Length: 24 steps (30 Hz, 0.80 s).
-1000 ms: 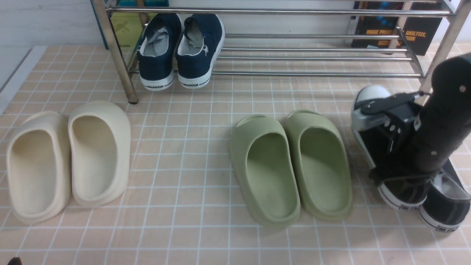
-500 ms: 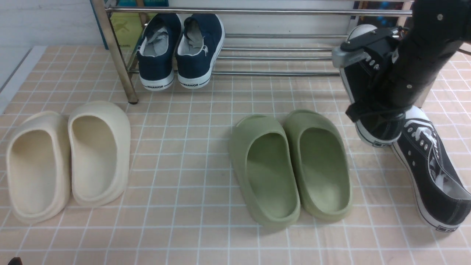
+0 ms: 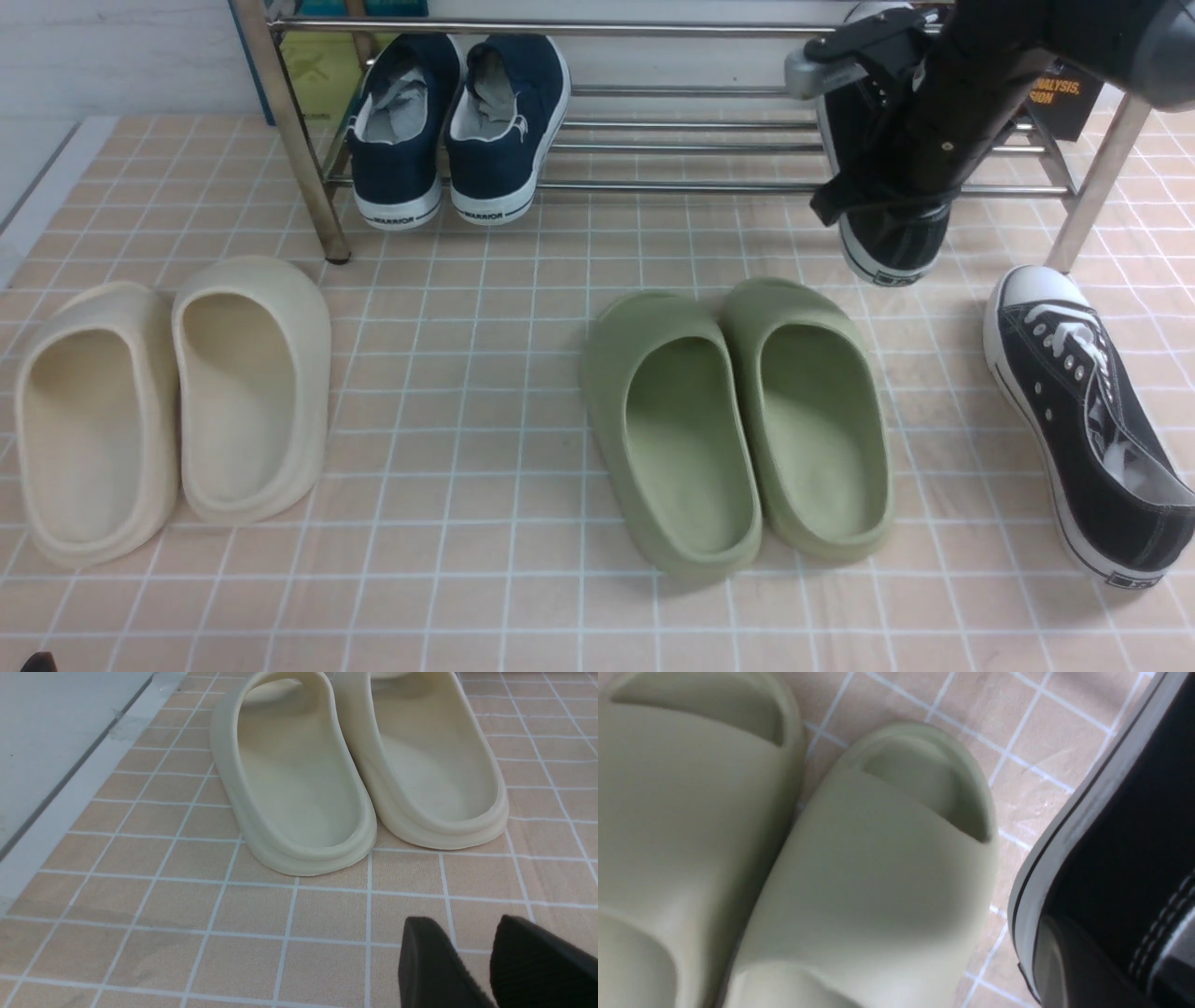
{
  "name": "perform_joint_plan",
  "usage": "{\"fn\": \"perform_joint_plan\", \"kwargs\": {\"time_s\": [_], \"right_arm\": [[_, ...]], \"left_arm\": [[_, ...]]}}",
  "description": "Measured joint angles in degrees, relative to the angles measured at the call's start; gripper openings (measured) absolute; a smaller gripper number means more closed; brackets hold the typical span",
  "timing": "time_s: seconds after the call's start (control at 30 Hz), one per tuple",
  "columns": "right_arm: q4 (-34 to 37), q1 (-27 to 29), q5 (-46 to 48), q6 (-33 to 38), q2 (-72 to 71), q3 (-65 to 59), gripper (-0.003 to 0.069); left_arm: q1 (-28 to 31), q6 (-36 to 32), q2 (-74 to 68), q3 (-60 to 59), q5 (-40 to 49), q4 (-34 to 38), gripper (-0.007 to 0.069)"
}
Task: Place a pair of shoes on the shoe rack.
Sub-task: Use the right arm to put a shoe into the shoe rack
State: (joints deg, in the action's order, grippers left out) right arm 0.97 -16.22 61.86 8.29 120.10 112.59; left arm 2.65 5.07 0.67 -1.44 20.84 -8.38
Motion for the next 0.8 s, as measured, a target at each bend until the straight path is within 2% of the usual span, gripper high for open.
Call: {"fn": "perform_joint_plan", "kwargs": {"time_s": [0.23, 0.57, 0.8], "right_arm": [[0.0, 1.7, 0.1, 1.6, 2.4, 3.8, 0.0007], [5.7, 1.8, -1.1, 12.4, 3.3, 4.4, 0.0007], [6.2, 1.8, -3.9, 13.1, 4.0, 4.4, 0.0008]], "left_arm": [[0.0, 0.0, 0.0, 0.0, 0.0, 0.0, 0.0237], [0.0, 0.0, 0.0, 0.0, 0.0, 0.0, 0.0237], [0.0, 0.0, 0.0, 0.0, 0.0, 0.0, 0.0237]]}}
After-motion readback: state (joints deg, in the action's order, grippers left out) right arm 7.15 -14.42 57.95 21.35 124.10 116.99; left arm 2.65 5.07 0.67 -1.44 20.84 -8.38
